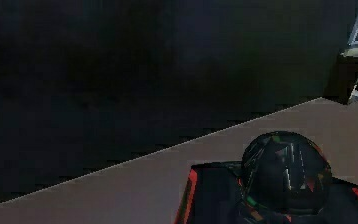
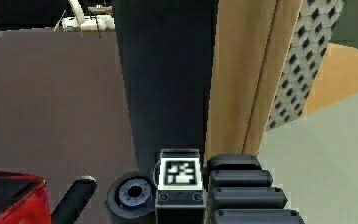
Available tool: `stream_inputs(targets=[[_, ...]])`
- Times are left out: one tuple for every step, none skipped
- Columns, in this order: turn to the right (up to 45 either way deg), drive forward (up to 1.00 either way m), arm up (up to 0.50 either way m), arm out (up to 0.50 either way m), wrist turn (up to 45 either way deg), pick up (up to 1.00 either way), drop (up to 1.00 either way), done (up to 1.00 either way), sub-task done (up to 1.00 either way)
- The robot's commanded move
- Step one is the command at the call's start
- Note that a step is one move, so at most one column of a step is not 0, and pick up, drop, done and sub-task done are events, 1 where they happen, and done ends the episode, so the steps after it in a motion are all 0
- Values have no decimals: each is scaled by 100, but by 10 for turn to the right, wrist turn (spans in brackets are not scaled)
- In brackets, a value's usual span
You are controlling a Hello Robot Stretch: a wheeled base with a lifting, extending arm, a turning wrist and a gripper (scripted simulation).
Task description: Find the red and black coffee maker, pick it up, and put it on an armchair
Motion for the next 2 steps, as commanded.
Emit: stream_inputs(targets=[[-180, 0, 0, 0, 0, 0, 0, 0, 0], [0, 25, 0, 0, 0, 0, 0, 0, 0]])
